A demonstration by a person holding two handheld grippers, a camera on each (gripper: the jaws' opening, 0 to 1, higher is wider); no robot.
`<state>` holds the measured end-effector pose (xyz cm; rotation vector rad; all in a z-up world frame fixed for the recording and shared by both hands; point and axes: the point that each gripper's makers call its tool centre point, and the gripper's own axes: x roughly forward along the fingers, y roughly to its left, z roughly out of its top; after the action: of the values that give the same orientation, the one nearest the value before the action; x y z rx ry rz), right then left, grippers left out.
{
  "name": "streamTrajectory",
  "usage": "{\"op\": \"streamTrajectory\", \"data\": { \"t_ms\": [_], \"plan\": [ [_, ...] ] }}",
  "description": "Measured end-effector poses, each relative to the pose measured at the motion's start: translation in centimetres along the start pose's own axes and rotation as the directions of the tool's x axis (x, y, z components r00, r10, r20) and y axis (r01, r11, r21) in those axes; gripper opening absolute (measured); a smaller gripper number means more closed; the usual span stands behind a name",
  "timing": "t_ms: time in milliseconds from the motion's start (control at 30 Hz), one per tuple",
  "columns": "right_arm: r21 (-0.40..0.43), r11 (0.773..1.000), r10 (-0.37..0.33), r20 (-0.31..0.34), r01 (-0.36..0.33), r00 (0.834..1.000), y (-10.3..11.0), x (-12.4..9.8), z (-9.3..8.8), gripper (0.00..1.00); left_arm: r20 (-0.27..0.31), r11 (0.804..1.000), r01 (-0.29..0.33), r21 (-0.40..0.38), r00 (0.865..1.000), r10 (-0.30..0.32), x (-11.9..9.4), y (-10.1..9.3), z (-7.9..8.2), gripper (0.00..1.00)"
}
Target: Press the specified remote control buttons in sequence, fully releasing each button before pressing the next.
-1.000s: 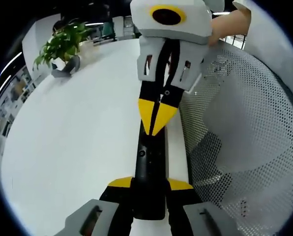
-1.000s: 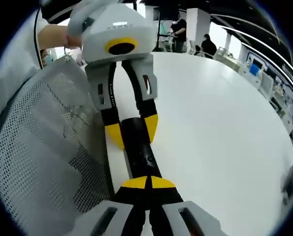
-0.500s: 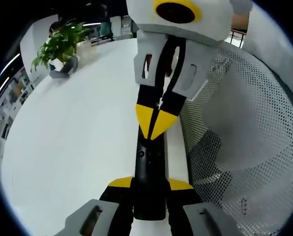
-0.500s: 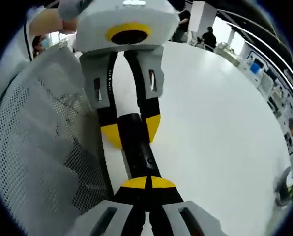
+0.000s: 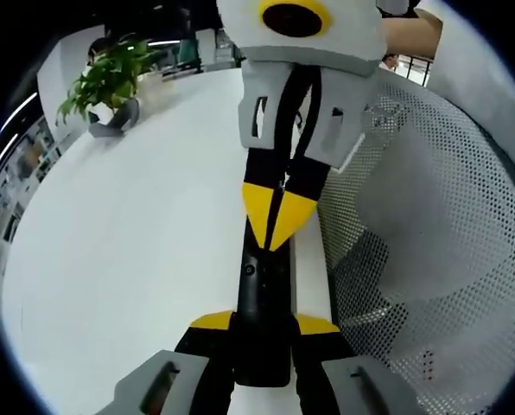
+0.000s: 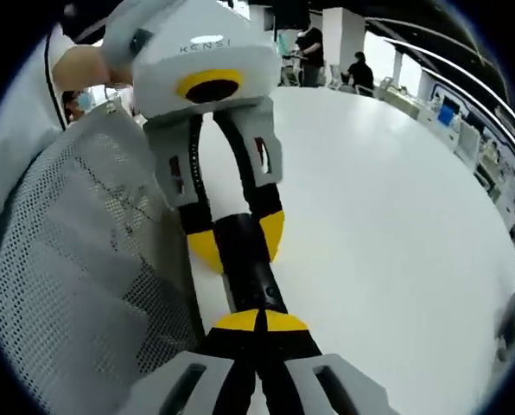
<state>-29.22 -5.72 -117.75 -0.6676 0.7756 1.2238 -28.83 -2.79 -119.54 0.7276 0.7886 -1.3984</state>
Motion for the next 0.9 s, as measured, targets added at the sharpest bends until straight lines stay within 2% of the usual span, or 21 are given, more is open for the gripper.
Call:
{"op": "streamTrajectory", "data": {
  "t_ms": [67, 133, 167, 200, 233, 333, 500, 567, 633, 667, 700, 767, 800, 833, 900],
  "plan": [
    [-0.010, 1.000, 0.003, -0.002, -0.003, 1.000, -0.2, 0.0, 0.1, 0.00, 0.002, 1.000, 0.000, 0.000, 1.000, 0.000, 0.0, 0.0, 0.0, 0.25],
    [-0.012, 0.999, 0.042, -0.019, -0.042, 0.999, 0.3, 0.3, 0.1, 0.00, 0.003, 1.000, 0.000, -0.001, 1.000, 0.000, 0.0, 0.0, 0.0, 0.25],
    [-0.042, 0.996, 0.070, -0.079, -0.073, 0.994, 0.7, 0.6, -0.8, 0.00, 0.005, 1.000, -0.001, -0.002, 1.000, 0.001, 0.0, 0.0, 0.0, 0.25],
    [-0.060, 0.997, 0.047, -0.084, -0.052, 0.995, 0.4, 0.6, -0.8, 0.00, 0.005, 1.000, -0.001, -0.002, 1.000, 0.001, 0.0, 0.0, 0.0, 0.25],
    [-0.133, 0.989, 0.055, -0.087, -0.067, 0.995, 0.4, 0.7, -0.4, 0.00, 0.008, 1.000, -0.002, -0.004, 1.000, 0.002, 0.0, 0.0, 0.0, 0.25],
    [-0.156, 0.985, 0.053, -0.105, -0.069, 0.993, 0.4, 0.6, -0.3, 0.00, 0.013, 1.000, -0.003, -0.005, 1.000, 0.003, 0.0, 0.0, 0.0, 0.25],
    [-0.109, 0.991, 0.062, -0.122, -0.075, 0.991, 0.1, 0.8, -0.3, 0.00, 0.013, 1.000, -0.003, -0.006, 1.000, 0.004, 0.0, 0.0, 0.0, 0.24],
    [0.021, 0.999, 0.051, -0.131, -0.049, 0.990, 0.0, 0.8, -0.3, 0.00, 0.011, 1.000, -0.003, -0.004, 1.000, 0.003, 0.0, 0.0, 0.0, 0.24],
    [0.066, 0.997, 0.040, -0.135, -0.031, 0.990, -0.2, 0.9, -0.3, 0.00, 0.012, 1.000, -0.002, -0.003, 1.000, 0.002, 0.0, 0.0, 0.0, 0.24],
    [0.020, 1.000, 0.025, -0.134, -0.022, 0.991, -0.1, 0.9, -0.3, 0.00, 0.012, 1.000, -0.001, -0.004, 1.000, 0.001, 0.0, 0.0, 0.0, 0.24],
    [-0.019, 1.000, 0.008, -0.126, -0.011, 0.992, -0.2, 0.8, -0.3, 0.00, 0.012, 1.000, -0.001, -0.003, 1.000, 0.001, 0.0, 0.0, 0.0, 0.24],
    [-0.033, 0.999, 0.005, -0.085, -0.008, 0.996, 0.0, 0.7, -0.3, 0.00, 0.013, 1.000, -0.001, -0.003, 1.000, 0.001, 0.0, 0.0, 0.0, 0.24],
    [0.048, 0.999, -0.002, -0.029, 0.003, 1.000, 0.0, 0.5, -0.2, 0.00, 0.015, 1.000, 0.000, -0.004, 1.000, 0.000, 0.0, 0.0, 0.0, 0.24],
    [0.092, 0.996, -0.002, -0.007, 0.003, 1.000, 0.0, 0.3, -0.1, 0.00, 0.016, 1.000, -0.001, -0.006, 1.000, 0.001, 0.0, 0.0, 0.0, 0.24],
    [0.137, 0.991, -0.008, 0.029, 0.004, 1.000, 0.3, 0.0, 0.2, 0.00, 0.019, 1.000, -0.003, -0.016, 1.000, 0.003, 0.0, 0.0, 0.0, 0.25]
  ]
}}
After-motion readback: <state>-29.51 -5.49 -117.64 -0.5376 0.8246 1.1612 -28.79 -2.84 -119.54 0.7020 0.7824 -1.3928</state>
